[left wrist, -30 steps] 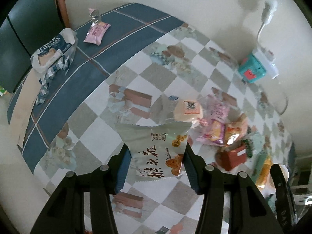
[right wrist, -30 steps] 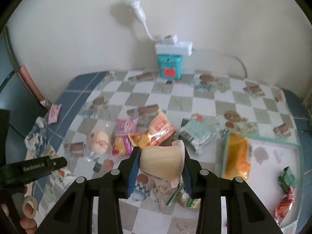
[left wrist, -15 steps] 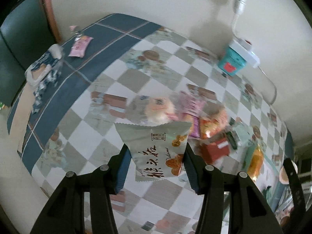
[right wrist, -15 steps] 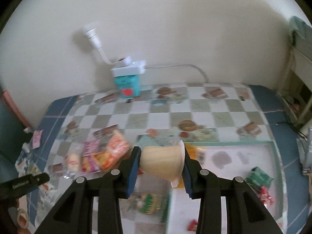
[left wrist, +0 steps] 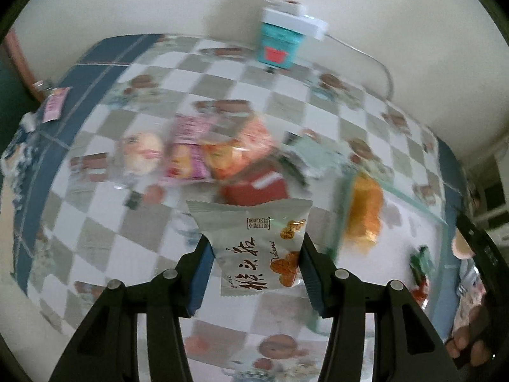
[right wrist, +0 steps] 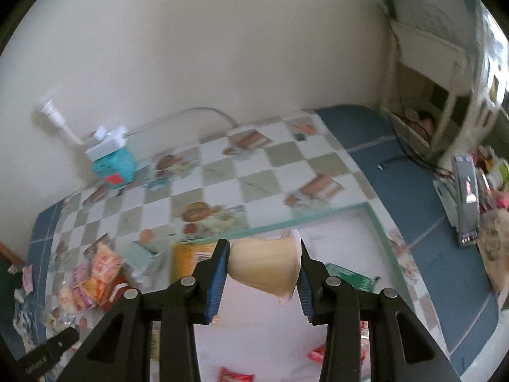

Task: Organize snacks
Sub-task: 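Carry white biscuit pack and cream jelly cup over the white tray with both grippers, then open left gripper to drop biscuit pack in tray while right gripper releases jelly cup, then move right gripper to green-wrapped round cake while left gripper returns over the pile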

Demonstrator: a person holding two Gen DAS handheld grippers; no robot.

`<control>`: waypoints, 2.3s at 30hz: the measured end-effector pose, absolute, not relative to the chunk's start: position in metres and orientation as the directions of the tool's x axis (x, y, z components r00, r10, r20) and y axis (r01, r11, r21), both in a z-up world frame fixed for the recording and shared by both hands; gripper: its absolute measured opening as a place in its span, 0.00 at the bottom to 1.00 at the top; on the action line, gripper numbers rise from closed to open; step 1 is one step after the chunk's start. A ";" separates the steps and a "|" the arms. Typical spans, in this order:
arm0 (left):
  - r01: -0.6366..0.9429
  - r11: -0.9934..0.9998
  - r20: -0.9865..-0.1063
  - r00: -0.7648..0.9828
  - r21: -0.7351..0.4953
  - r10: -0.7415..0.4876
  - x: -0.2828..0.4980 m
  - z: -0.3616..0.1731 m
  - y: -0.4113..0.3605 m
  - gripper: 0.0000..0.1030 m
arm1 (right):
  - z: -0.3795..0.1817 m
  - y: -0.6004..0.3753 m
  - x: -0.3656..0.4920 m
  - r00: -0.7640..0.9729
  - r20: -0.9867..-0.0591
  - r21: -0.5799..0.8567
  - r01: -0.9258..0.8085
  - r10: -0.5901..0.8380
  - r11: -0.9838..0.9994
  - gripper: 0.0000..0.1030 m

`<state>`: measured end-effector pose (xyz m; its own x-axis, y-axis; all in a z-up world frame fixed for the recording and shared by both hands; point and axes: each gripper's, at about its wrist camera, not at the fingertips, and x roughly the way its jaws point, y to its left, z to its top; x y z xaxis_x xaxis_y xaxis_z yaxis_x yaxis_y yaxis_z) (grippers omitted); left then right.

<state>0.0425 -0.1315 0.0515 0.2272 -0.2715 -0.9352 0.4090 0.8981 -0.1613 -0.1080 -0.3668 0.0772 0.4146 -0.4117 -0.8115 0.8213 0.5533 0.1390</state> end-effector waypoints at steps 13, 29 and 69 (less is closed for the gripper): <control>0.648 0.753 -0.936 0.187 -0.111 -0.299 -0.024 0.035 -0.227 0.52 | 0.051 -0.395 -0.138 0.356 -0.853 0.162 0.876 -0.382 0.455 0.41; 0.720 0.687 -0.946 0.150 -0.095 -0.288 -0.040 0.007 -0.260 0.66 | 0.001 -0.400 -0.134 0.304 -0.928 0.191 0.885 -0.215 0.424 0.42; -0.014 1.000 -0.961 0.276 0.013 0.016 0.125 0.013 -0.025 0.92 | 0.035 -0.256 -0.020 0.342 -0.914 0.066 0.656 -0.218 0.752 1.00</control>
<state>0.1249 -0.0248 0.0129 0.2762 0.0162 -0.9610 -0.0144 0.9998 0.0127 -0.0203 -0.2563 0.0347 0.3419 -0.2177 -0.9142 0.6562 0.7516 0.0664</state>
